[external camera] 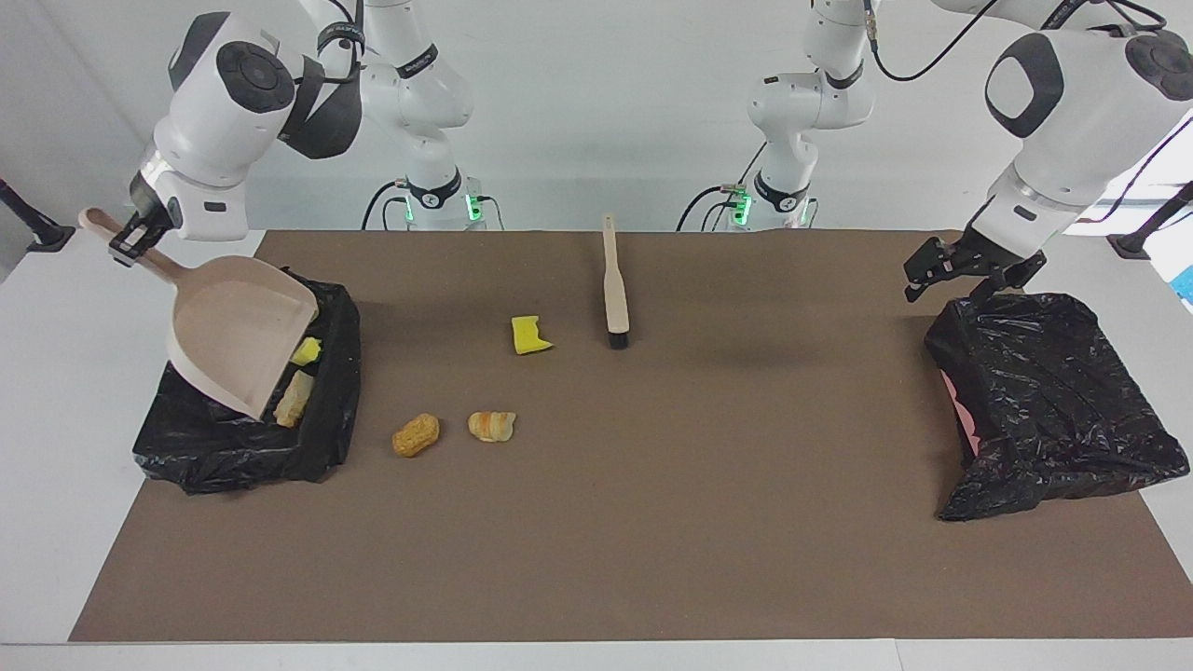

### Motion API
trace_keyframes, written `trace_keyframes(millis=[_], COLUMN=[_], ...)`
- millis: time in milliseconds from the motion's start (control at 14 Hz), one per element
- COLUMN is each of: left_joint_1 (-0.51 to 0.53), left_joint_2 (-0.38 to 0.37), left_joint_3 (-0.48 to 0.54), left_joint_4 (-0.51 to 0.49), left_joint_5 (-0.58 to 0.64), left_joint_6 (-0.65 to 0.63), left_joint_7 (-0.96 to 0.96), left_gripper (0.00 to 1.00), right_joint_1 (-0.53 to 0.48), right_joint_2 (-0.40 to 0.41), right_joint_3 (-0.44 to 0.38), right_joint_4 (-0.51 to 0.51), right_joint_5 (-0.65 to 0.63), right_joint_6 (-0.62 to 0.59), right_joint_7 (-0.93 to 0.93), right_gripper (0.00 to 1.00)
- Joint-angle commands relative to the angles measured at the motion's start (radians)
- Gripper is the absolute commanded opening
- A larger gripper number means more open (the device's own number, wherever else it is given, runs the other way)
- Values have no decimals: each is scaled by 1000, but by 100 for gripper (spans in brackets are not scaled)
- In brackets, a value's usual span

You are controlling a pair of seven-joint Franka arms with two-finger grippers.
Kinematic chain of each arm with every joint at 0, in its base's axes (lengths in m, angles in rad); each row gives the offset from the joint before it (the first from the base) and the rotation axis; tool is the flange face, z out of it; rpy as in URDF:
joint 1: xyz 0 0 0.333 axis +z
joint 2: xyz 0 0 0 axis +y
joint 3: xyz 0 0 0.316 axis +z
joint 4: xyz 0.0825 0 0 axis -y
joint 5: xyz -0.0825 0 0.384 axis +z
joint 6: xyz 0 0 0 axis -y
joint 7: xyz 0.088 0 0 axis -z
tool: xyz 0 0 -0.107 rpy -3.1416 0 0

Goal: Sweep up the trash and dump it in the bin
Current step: 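Bring the dustpan back and set it on the mat with the right gripper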

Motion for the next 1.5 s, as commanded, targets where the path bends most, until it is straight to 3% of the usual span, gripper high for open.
trace_keyframes(millis=[0,571,786,929,1214,1429], left_joint_1=[1,5,-2,4,7,5], left_joint_2=[-1,-8,-10,-8,-7,-7], left_joint_3=[-7,-5,-5,-5,-5,-5], left_joint_4=[5,-2,-2,-2,1,-1], left_joint_5=[25,41,57,54,54,54], left_joint_6=[-15,-44,-49,-35,-29,-29], left_joint_7=[-12,-1,0,-6,-6,-6], left_gripper=[100,100,100,100,100,100], right_joint_1=[71,318,413,430,508,544], right_joint_2=[106,508,622,677,751,769], right_joint_3=[0,0,-5,-6,-3,0], right_joint_4=[167,656,741,796,800,797], right_joint_5=[98,263,298,405,555,620], right_joint_6=[-109,-299,-298,-289,-188,-155], right_joint_7=[220,981,1222,1330,1597,1672], right_gripper=[0,0,0,0,0,0])
